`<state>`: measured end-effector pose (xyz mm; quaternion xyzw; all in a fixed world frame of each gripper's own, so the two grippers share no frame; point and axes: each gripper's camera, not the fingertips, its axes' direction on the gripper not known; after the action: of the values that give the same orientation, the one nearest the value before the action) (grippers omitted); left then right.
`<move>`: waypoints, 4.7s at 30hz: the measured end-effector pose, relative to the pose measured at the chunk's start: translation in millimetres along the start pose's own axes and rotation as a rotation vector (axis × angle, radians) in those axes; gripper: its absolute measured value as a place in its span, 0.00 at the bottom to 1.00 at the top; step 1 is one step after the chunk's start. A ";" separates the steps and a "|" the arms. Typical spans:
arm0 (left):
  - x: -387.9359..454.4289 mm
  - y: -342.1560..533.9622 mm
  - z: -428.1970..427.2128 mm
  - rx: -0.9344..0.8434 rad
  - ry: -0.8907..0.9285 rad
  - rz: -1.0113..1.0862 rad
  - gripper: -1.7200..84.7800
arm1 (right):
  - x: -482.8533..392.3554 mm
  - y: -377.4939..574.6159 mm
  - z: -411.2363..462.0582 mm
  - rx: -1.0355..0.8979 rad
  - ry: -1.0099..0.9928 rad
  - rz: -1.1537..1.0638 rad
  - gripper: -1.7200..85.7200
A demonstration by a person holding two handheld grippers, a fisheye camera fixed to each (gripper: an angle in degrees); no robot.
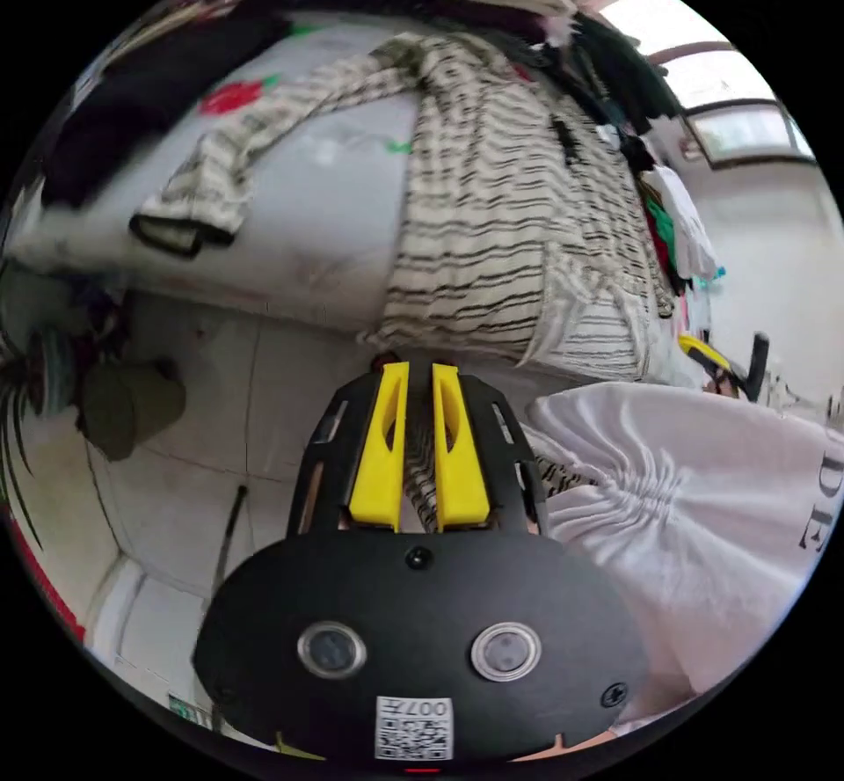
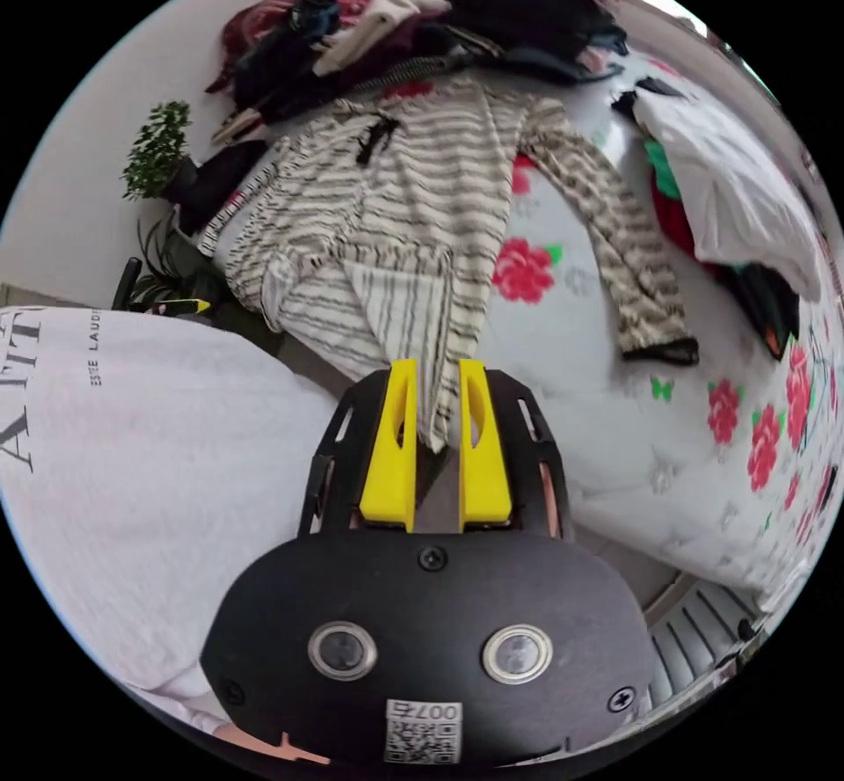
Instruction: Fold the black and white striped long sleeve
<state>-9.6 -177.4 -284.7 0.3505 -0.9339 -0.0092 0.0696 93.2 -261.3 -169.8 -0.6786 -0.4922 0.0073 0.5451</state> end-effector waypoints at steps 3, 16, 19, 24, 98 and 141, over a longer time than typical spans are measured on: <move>55.0 -18.0 2.5 0.087 0.045 0.171 0.11 | -9.4 -33.3 17.7 0.023 -0.006 -0.063 0.06; 144.0 -61.3 75.9 -0.033 -0.174 0.517 0.02 | -23.3 -73.1 50.0 -0.022 0.032 -0.211 0.04; 134.4 -57.0 70.3 -0.042 -0.116 0.486 0.01 | -49.9 -60.2 28.1 0.010 -0.097 -0.314 0.03; 111.6 -39.7 24.4 0.083 0.068 0.370 0.01 | -97.6 -38.7 49.5 -0.105 -0.250 -0.486 0.04; -0.1 76.4 -100.6 0.266 0.060 -0.286 0.11 | 31.2 43.4 18.5 -0.241 0.065 -0.047 0.04; -127.7 0.1 -284.8 0.744 -0.016 -0.601 0.01 | -166.7 -403.1 60.6 0.086 0.343 -0.199 0.04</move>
<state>124.3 -84.6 -18.5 0.6060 -0.7317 0.3033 -0.0733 -292.0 -361.4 18.9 -0.5940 -0.4560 -0.1412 0.6476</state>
